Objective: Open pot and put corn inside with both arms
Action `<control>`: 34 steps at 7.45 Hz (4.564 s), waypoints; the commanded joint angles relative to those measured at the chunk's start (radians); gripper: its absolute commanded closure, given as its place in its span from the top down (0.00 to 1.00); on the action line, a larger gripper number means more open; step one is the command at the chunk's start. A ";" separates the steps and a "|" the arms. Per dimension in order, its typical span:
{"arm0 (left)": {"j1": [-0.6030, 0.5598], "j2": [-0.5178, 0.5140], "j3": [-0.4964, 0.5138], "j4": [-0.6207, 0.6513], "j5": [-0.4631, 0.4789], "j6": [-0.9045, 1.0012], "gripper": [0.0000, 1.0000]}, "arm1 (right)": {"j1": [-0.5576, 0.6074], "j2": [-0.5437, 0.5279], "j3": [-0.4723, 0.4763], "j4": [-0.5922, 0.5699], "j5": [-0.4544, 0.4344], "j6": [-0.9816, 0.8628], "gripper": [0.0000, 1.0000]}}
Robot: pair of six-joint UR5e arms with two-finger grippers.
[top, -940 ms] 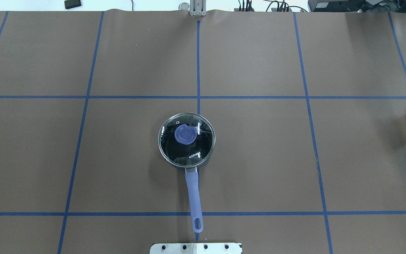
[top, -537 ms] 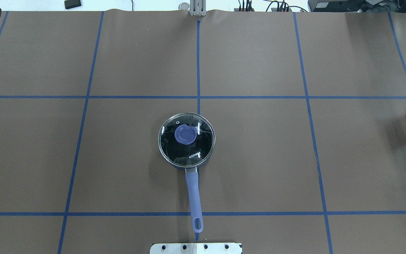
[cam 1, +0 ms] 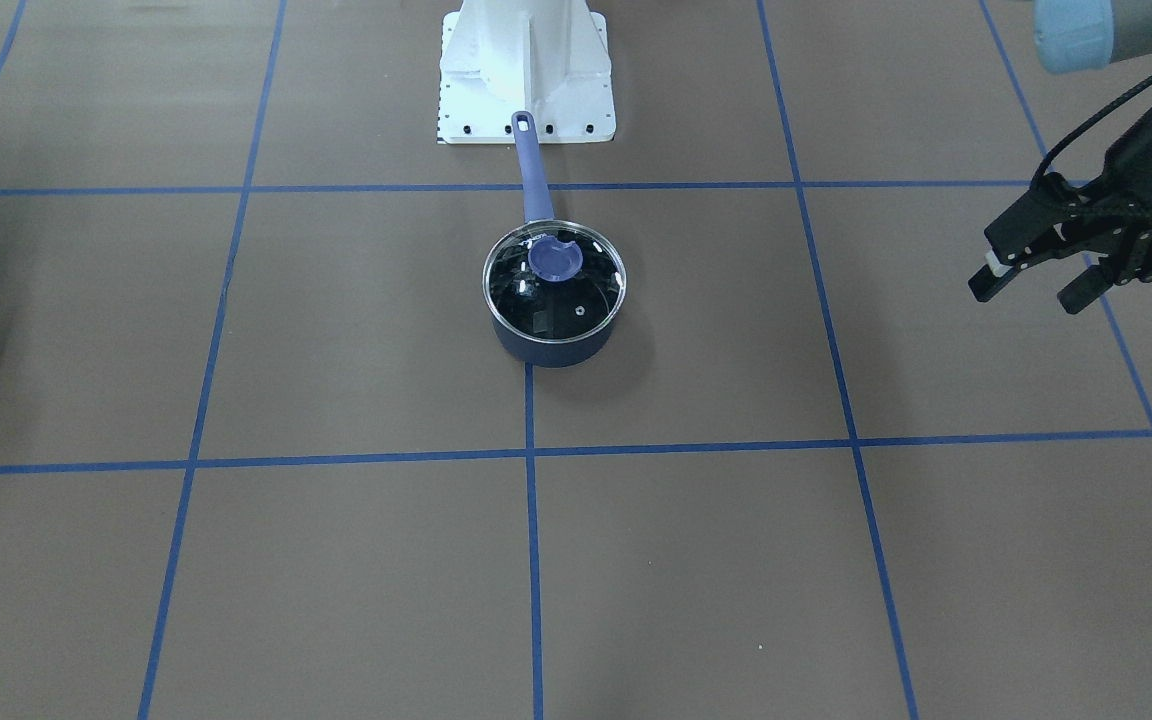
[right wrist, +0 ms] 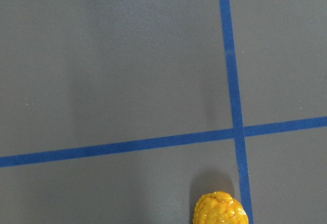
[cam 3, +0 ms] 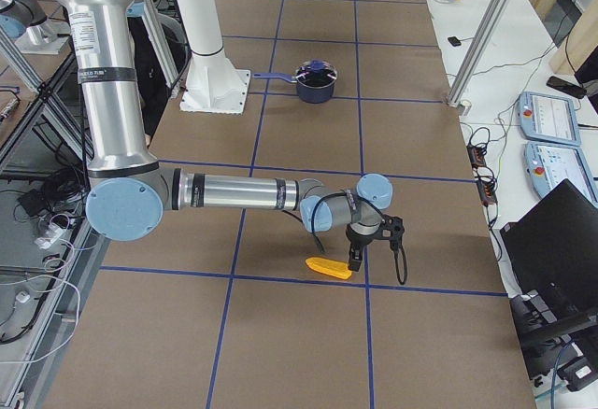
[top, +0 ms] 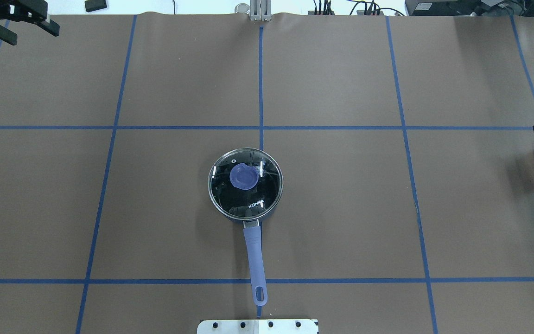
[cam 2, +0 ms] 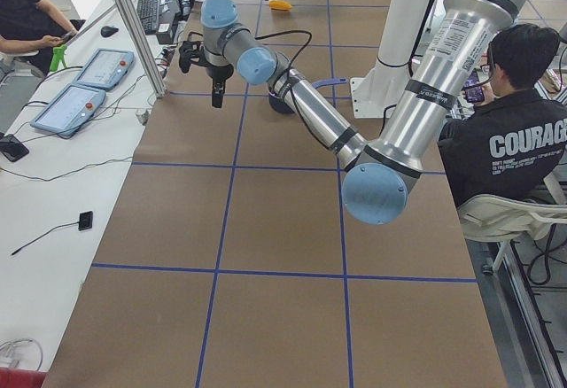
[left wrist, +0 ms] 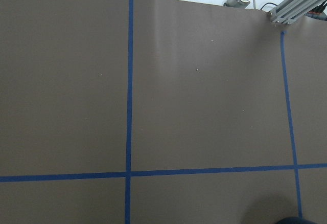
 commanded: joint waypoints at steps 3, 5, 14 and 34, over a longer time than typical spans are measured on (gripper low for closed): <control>0.038 -0.034 -0.003 0.001 0.020 -0.062 0.98 | -0.024 -0.080 -0.005 0.066 -0.008 0.001 1.00; 0.048 -0.039 -0.014 0.001 0.033 -0.079 0.98 | -0.034 -0.080 -0.016 0.070 -0.008 0.001 1.00; 0.049 -0.037 -0.038 0.005 0.031 -0.096 0.98 | -0.072 -0.054 -0.054 0.106 -0.028 0.021 0.74; 0.670 -0.267 -0.005 0.125 0.439 -0.276 0.97 | 0.039 0.248 0.103 -0.318 0.046 0.003 0.34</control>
